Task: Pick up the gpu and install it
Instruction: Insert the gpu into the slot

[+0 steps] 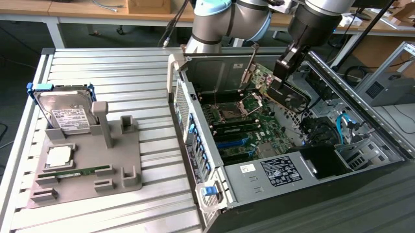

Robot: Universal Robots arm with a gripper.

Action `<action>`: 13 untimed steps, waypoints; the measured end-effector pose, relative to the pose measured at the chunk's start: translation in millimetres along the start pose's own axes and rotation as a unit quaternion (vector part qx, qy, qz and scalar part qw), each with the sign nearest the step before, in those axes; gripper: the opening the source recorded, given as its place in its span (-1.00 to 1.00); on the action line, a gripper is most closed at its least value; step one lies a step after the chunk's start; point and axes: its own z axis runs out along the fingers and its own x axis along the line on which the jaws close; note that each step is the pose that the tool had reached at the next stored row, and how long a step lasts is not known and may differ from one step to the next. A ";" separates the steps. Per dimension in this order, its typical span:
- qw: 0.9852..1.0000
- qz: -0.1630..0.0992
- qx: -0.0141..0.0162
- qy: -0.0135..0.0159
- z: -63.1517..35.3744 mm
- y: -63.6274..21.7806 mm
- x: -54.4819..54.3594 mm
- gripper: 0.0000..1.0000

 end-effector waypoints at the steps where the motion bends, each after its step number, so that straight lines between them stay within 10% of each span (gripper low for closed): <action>1: 1.000 -0.003 0.000 0.000 0.0 0.0 0.0 -0.46; 13: 0.999 -0.039 -0.001 0.001 0.0 0.0 0.0 -0.46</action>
